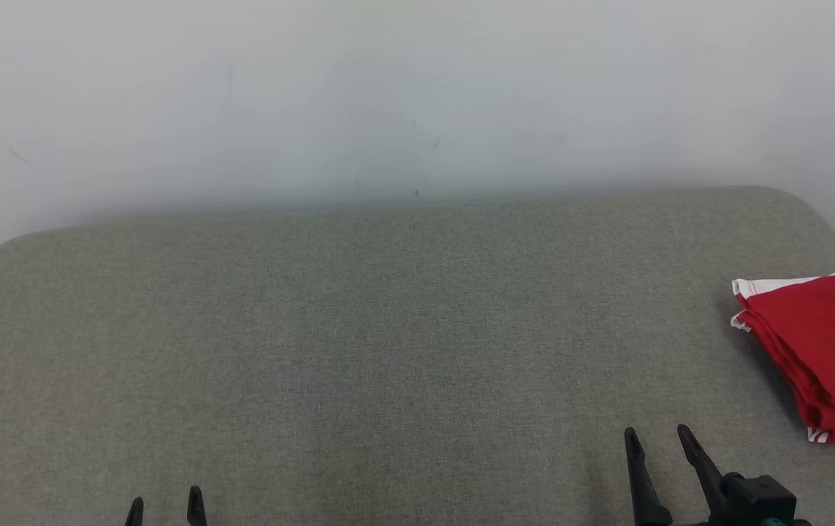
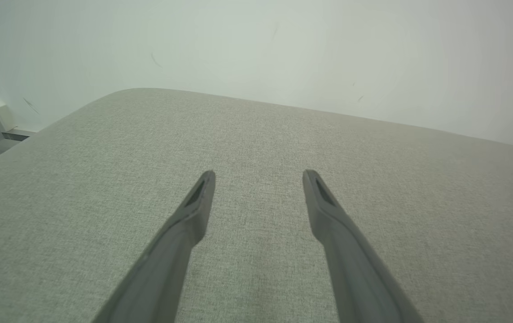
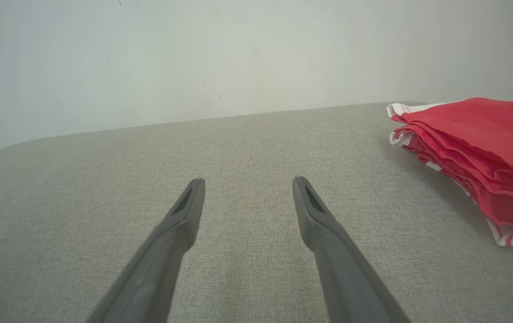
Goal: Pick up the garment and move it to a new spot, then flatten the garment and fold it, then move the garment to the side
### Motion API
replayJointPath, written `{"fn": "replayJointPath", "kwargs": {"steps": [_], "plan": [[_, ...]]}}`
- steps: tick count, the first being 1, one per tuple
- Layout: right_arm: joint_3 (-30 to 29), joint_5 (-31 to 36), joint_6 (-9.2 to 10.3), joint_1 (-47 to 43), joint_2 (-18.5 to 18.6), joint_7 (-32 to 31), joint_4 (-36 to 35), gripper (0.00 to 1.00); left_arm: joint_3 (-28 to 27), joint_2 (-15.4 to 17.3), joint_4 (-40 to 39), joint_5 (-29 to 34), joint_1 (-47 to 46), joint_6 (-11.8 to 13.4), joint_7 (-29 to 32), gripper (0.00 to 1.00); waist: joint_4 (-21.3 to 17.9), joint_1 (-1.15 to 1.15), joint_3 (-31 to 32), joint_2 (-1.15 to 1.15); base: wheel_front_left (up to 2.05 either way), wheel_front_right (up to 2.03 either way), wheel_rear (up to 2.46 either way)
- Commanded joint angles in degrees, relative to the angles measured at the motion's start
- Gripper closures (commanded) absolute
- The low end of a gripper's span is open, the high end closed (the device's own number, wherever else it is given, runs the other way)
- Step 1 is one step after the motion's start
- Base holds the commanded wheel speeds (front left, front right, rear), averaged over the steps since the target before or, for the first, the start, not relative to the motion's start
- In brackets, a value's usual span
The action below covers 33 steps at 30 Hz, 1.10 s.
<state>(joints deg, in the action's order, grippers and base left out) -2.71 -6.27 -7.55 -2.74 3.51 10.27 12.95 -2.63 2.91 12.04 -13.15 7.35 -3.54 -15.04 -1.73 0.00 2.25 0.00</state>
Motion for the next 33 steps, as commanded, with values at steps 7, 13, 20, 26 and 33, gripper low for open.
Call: {"fn": "replayJointPath", "kwargs": {"steps": [7,13,20,26,33], "plan": [[-0.14,-0.20,-0.01,-0.15,-0.04,-0.18,0.77,1.00,-0.12,-0.05,0.98,-0.16,-0.11,-0.04,0.15,1.00,-0.02,0.00,-0.05,0.00,0.00,0.00,0.00],[-0.48,-2.82,-0.01,-0.54,-0.09,-1.02,3.17,1.00,-0.28,-0.31,3.32,-2.64,-0.31,-0.14,1.39,1.00,0.01,0.00,-0.10,0.00,0.00,0.00,0.00],[-0.79,-9.85,0.00,0.30,-0.14,-2.39,2.94,1.00,-0.60,-0.28,3.20,-9.11,-1.48,-0.47,3.09,1.00,0.09,0.00,-0.21,0.00,0.00,0.00,0.00],[-0.97,-17.45,0.00,1.09,-0.19,-3.70,2.57,1.00,-0.82,-0.25,2.91,-16.10,-2.64,-0.82,4.81,1.00,0.19,0.00,-0.34,0.00,0.00,0.00,0.00],[-1.22,-24.41,0.01,1.89,-0.23,-4.97,2.33,1.00,-1.10,-0.21,2.74,-22.50,-3.77,-1.13,6.48,1.00,0.29,0.00,-0.48,0.00,0.00,0.00,0.00]]}}
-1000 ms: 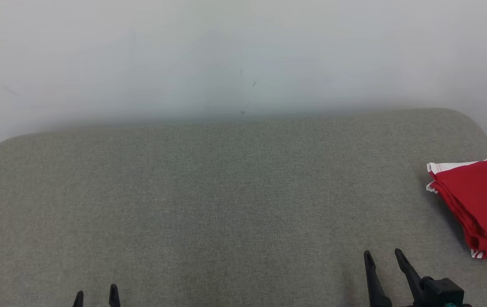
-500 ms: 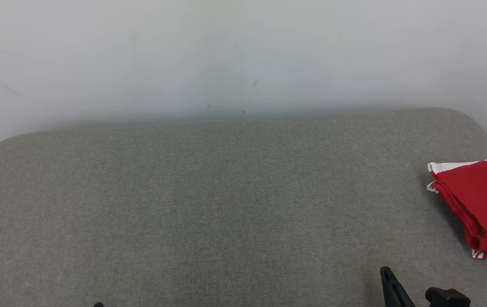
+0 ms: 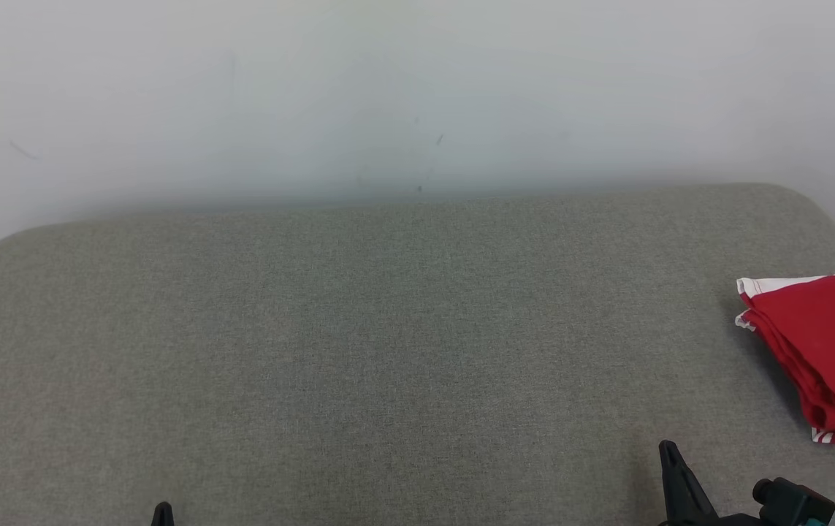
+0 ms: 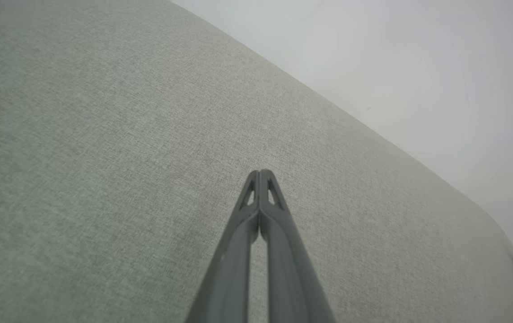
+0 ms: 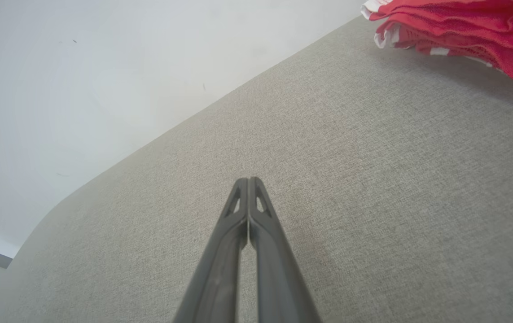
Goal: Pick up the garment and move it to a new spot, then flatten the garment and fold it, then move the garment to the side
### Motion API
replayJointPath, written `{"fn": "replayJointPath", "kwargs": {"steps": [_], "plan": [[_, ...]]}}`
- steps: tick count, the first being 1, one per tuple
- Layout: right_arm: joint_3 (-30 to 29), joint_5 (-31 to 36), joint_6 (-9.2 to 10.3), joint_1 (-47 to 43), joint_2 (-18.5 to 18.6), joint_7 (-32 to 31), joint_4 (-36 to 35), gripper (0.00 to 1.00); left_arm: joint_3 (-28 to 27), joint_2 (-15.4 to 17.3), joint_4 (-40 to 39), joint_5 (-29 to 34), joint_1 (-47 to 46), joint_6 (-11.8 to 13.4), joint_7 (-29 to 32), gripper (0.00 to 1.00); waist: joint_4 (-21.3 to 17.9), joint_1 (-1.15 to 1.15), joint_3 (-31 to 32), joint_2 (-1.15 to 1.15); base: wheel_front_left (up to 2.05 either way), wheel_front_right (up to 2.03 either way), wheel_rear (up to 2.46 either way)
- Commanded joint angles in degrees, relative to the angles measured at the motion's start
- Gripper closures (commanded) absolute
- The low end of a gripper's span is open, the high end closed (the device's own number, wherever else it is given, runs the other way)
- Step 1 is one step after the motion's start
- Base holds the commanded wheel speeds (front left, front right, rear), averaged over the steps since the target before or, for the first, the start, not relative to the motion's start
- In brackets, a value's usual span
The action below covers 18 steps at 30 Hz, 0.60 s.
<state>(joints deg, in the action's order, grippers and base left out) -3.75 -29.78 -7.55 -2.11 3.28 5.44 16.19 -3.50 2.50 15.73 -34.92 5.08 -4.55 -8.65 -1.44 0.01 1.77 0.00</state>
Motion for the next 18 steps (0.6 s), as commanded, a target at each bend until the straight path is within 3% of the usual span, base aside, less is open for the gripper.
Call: {"fn": "replayJointPath", "kwargs": {"steps": [1,18], "plan": [[-0.21,-1.87,0.01,1.36,-0.01,-0.34,-0.94,1.00,-0.28,0.20,-0.97,-1.59,-1.66,-0.17,0.32,1.00,0.01,0.00,-0.02,0.00,0.00,0.00,0.00],[-0.83,-16.55,0.03,3.14,-0.11,-3.13,-1.33,1.00,-0.97,0.27,-1.22,-15.06,-4.08,-0.88,3.90,1.00,0.25,0.00,-0.34,0.00,0.00,0.00,0.00]]}}
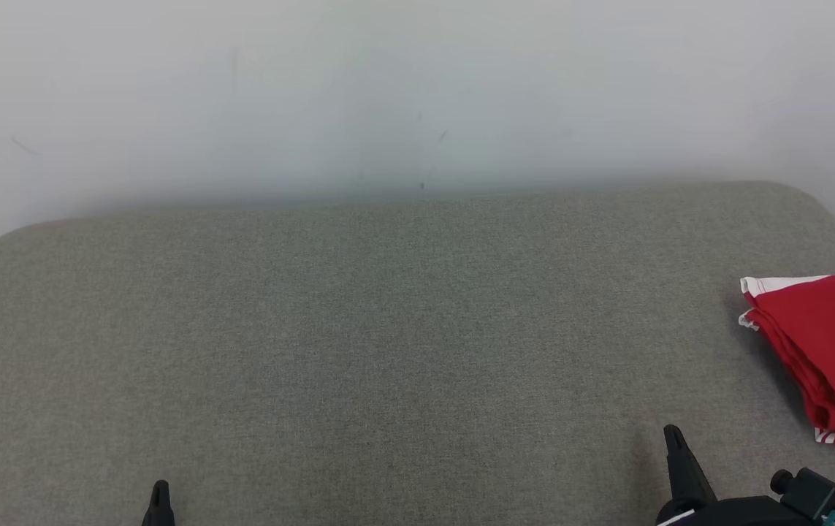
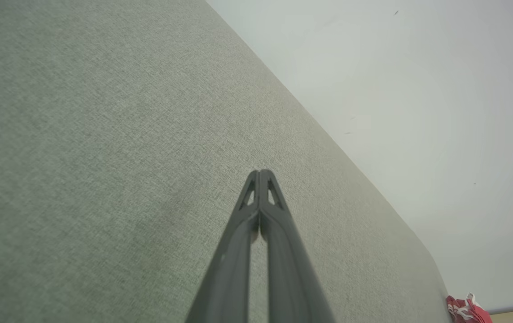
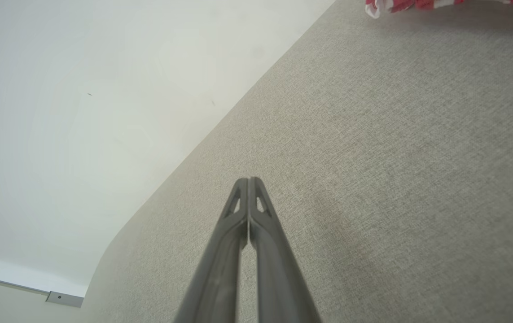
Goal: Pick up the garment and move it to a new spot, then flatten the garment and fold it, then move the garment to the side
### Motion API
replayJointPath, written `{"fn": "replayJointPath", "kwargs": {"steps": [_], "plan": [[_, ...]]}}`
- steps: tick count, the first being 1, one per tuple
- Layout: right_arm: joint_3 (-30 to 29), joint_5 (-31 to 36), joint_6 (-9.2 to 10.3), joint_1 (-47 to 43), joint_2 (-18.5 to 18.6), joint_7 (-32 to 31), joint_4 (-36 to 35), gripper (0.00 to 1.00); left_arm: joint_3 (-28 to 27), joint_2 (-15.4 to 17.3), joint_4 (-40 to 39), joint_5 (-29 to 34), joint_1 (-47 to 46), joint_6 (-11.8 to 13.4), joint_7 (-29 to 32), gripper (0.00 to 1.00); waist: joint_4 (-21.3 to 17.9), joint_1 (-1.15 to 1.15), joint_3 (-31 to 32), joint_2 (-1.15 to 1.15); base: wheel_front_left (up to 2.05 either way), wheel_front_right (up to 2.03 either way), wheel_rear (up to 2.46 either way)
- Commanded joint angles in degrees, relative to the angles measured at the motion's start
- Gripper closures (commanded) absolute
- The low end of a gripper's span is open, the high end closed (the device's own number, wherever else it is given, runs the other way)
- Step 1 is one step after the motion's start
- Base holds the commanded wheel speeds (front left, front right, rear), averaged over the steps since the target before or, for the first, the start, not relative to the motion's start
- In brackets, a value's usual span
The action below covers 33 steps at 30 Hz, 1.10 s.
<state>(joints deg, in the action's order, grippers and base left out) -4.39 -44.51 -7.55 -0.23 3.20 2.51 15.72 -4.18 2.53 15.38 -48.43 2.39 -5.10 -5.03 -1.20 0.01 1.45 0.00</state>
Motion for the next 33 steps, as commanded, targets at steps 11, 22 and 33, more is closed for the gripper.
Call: {"fn": "replayJointPath", "kwargs": {"steps": [11,22,33], "plan": [[-0.57,-9.94,0.04,2.26,-0.09,-1.79,-1.06,1.00,-0.68,0.28,-1.00,-9.06,-2.75,-0.70,2.29,1.00,0.17,0.00,-0.23,0.00,0.00,0.00,0.00],[-0.86,-16.66,0.05,3.07,-0.15,-3.07,-1.21,1.00,-0.99,0.31,-1.08,-15.26,-3.88,-0.98,3.97,1.00,0.31,0.00,-0.42,0.00,0.00,0.00,0.00],[-1.16,-23.42,0.06,3.88,-0.20,-4.44,-1.33,1.00,-1.29,0.35,-1.18,-21.55,-5.02,-1.40,5.61,1.00,0.46,0.00,-0.62,0.00,0.00,0.00,0.00]]}}
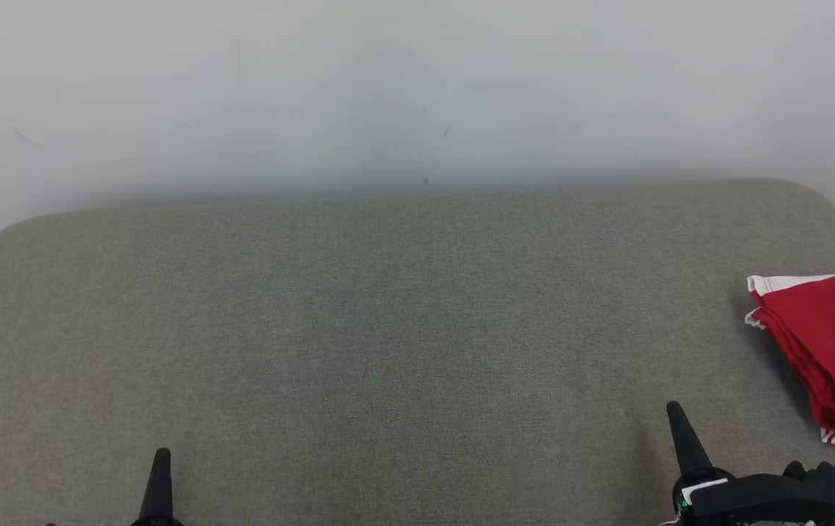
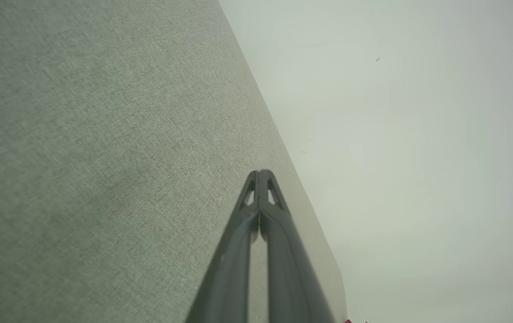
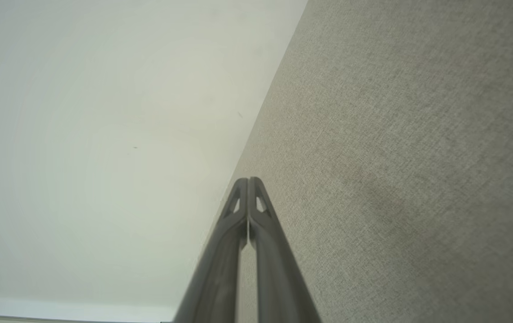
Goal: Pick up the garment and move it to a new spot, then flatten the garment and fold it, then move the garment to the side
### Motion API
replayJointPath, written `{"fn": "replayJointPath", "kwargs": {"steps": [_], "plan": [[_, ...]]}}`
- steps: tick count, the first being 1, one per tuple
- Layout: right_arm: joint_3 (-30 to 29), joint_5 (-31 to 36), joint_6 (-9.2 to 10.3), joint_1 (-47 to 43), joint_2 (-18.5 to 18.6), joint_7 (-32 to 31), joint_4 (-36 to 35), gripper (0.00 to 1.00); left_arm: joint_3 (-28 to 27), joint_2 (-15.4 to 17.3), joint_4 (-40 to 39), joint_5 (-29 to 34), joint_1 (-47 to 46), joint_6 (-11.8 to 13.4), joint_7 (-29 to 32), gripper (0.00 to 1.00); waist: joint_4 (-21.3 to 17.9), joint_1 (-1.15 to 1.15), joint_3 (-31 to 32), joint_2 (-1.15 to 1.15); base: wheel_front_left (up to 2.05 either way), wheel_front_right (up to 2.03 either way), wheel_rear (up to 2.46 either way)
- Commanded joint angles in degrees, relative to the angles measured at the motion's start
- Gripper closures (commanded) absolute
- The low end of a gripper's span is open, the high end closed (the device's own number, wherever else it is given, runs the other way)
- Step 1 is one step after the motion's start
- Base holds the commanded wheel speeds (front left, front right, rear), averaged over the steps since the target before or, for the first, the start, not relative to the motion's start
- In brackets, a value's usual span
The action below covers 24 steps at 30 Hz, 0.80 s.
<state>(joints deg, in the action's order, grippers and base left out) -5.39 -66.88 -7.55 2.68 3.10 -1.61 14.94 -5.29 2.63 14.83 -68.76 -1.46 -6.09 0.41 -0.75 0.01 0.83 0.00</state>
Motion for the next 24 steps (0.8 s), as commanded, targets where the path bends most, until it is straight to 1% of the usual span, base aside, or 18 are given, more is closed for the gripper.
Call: {"fn": "replayJointPath", "kwargs": {"steps": [1,19,24], "plan": [[-0.18,-1.54,0.06,1.04,-0.10,-0.40,-0.55,1.00,-0.21,0.25,-0.64,-1.72,-1.27,-0.42,0.35,1.00,0.02,0.00,-0.02,0.00,0.00,0.00,0.00],[-0.58,-11.26,0.08,2.17,-0.19,-2.30,-0.76,1.00,-0.68,0.29,-0.76,-10.51,-2.92,-0.89,2.70,1.00,0.27,0.00,-0.36,0.00,0.00,0.00,0.00],[-0.67,-13.10,0.09,2.35,-0.21,-2.63,-0.80,1.00,-0.76,0.31,-0.74,-12.33,-3.11,-1.01,3.16,1.00,0.33,0.00,-0.44,0.00,0.00,0.00,0.00]]}}
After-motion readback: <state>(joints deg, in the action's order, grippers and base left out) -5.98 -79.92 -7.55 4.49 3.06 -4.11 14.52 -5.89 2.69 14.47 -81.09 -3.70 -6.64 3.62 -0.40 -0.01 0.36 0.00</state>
